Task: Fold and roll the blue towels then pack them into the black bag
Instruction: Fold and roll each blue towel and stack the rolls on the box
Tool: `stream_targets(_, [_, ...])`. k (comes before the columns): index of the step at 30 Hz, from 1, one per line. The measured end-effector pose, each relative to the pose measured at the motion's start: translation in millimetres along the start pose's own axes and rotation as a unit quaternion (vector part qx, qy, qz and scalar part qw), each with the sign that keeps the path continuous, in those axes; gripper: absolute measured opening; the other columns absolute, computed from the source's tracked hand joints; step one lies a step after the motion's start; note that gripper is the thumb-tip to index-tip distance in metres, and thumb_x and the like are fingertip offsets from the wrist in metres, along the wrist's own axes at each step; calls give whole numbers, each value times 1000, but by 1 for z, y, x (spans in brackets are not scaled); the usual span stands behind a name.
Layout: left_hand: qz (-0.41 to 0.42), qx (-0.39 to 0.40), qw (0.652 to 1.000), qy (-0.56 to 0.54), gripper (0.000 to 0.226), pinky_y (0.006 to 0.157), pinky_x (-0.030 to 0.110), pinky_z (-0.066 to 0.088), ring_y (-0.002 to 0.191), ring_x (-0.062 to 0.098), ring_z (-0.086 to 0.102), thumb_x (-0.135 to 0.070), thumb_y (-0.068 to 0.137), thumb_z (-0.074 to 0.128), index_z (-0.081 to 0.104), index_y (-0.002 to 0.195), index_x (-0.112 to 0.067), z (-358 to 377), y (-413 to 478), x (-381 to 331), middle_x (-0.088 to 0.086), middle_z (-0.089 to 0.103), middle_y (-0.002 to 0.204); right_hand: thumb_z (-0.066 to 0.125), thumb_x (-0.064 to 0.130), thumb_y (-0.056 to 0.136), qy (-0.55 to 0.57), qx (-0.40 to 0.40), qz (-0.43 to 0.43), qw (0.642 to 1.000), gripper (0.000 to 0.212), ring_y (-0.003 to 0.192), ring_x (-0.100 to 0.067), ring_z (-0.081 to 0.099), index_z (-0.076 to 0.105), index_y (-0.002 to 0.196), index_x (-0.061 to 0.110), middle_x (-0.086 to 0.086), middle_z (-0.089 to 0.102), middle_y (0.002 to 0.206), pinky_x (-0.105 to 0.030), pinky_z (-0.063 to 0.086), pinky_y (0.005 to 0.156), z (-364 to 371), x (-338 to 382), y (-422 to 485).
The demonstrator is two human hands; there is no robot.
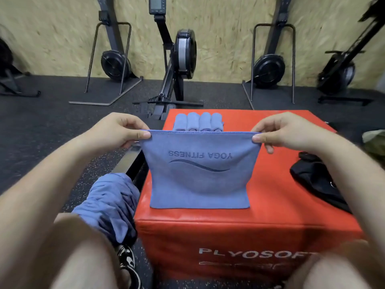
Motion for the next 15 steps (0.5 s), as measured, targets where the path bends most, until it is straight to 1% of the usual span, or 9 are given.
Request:
stream_targets(1, [-2,-1,1000,-6,10,42,18,34,45,15,44,-15,86,77,72,88,-6,-5,-1,-5,4,57,54,72,17,90,0,-8,-5,1000,5,59,-21,52,75,95,19,-15,68,64,-32,37,60,-6,8,0])
stream_targets(3, [-12,-9,999,-30,10,46,21,50,49,19,60,-12,88,74,71,92,-3,-11,3,-14,16,64,62,71,13,91,-9,-32,-11,999,5,58,-16,59,73,95,15,-14,72,69,-29,40,57,-17,22,3])
stream_targets(4, [-21,-16,999,-47,11,54,25,59,56,21,68,-9,89,73,70,95,0,-12,8,-17,22,68,71,70,10,92,-11,-41,-10,999,5,59,-14,64,71,96,12,-13,74,72,-29,42,57,-21,28,6])
stream_targets(5, [-26,-25,998,-60,14,63,30,63,64,23,73,-7,89,72,68,98,4,-13,15,-20,26,70,80,69,8,92,-12,-48,-7,999,4,63,-14,69,70,95,10,-12,75,75,-29,44,58,-24,33,10])
stream_targets(7, [-19,-39,997,-70,17,71,35,63,70,23,75,-4,91,70,65,101,9,-14,29,-23,27,72,92,69,6,91,-19,-61,4,998,4,72,-18,74,69,94,9,-11,76,78,-30,47,60,-30,37,23])
stream_targets(10, [3,-77,995,-66,12,77,37,63,77,25,74,-2,92,68,65,99,8,-19,50,-29,27,72,97,69,8,90,-58,-114,9,992,6,80,-18,75,70,90,14,-5,77,78,-32,52,66,-40,43,43])
stream_targets(11, [12,-93,993,-67,10,73,32,63,76,24,73,-2,92,68,66,97,7,-21,56,-32,27,72,96,68,8,89,-57,-141,10,988,8,80,-16,75,71,89,16,-3,77,79,-30,54,66,-45,44,48])
stream_targets(13, [31,-129,989,-67,8,65,22,60,72,16,73,-2,92,68,67,97,5,-28,67,-39,23,73,94,63,8,89,-38,-194,6,980,15,75,-9,74,72,87,20,-1,76,80,-26,57,66,-52,47,56])
stream_targets(15, [57,-157,984,-68,9,65,19,59,70,7,72,-3,93,67,68,99,4,-32,74,-47,19,74,94,63,14,87,-59,-246,-5,967,15,77,-8,71,72,85,26,5,75,81,-27,57,67,-60,50,61])
Point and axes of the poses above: each hand's wrist, its own y-axis towards the middle knuckle, its own z-axis out of the palm, x = y × z, the point moved 5 cm from there along y, towards the middle knuckle
